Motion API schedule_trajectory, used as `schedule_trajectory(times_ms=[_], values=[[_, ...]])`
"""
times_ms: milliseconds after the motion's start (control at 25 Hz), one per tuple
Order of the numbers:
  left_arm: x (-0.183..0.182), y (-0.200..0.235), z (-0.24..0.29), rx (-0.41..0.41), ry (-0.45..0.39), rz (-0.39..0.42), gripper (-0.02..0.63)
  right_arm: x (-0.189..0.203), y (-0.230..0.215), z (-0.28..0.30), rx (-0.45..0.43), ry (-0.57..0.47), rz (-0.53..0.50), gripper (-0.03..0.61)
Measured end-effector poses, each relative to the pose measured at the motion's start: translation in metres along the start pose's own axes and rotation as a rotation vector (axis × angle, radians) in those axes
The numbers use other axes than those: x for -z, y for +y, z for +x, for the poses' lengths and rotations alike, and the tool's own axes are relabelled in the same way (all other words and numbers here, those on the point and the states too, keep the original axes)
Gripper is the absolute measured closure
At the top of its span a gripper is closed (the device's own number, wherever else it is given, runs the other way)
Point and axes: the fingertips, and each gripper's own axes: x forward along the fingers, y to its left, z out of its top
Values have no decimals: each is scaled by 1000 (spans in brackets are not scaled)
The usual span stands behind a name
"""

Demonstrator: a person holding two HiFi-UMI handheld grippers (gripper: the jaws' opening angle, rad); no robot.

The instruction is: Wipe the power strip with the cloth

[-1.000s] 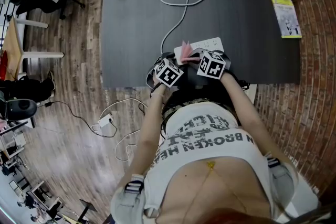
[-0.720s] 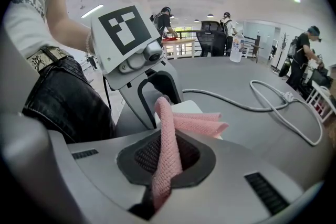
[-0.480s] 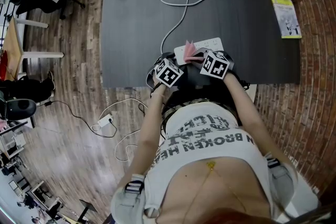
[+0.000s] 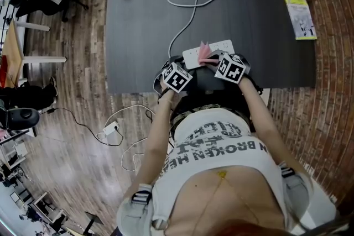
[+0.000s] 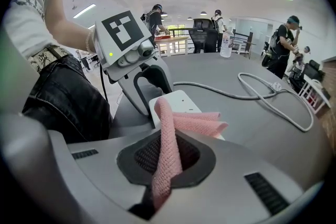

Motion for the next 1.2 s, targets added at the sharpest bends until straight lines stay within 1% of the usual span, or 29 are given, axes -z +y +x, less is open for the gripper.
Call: schedule_trajectory(times_ms=[160,320,480,880,1200], values=[[-1,0,1,1,-1,0,334,8,-5,-5,18,3,20,561],[0,4,3,-10,-1,1,334,9,-6,-7,27,14,7,561],[-1,0,0,5,-1,1,334,14,-7,-9,38,33,7,561],[-1,-1,-1,4,-3,3,334,30,-16,-21,77,42,41,561],[-1,0,-1,3,-3,3,334,45,-24,-31,104,47,91,561]])
